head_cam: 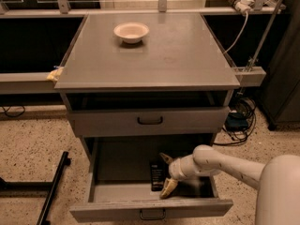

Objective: Pick rxbar chocolate from middle drawer and place on counter

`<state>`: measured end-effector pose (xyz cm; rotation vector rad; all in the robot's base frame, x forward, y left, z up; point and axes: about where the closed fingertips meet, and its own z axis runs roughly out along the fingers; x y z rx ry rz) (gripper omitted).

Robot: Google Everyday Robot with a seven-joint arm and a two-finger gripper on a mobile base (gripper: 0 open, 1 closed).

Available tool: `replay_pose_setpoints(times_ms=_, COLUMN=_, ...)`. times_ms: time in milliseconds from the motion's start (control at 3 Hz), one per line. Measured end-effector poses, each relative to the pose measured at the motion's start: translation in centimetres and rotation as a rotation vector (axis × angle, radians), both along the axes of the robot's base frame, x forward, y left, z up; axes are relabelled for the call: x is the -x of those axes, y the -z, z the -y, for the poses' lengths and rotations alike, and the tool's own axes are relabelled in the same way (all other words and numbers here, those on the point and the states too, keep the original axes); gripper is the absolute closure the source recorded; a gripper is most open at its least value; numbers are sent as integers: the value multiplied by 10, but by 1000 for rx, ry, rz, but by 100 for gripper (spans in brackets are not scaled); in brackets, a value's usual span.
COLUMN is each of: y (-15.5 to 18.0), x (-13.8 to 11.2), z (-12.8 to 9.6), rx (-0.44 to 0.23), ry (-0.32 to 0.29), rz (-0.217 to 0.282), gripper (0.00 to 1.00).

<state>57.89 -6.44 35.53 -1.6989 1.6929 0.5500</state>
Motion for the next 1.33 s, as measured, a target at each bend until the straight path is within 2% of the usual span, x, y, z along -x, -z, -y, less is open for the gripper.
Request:
replay_pose_setpoints(times_ms=667, y=14, x=-5, z=-9, rx=-3, ry=-14, rz=-31, gripper=0)
replay_pose_setpoints(times_ms=1333, y=28, x=-4, z=-11, rx=17, ry=-12, rz=-98, gripper=0)
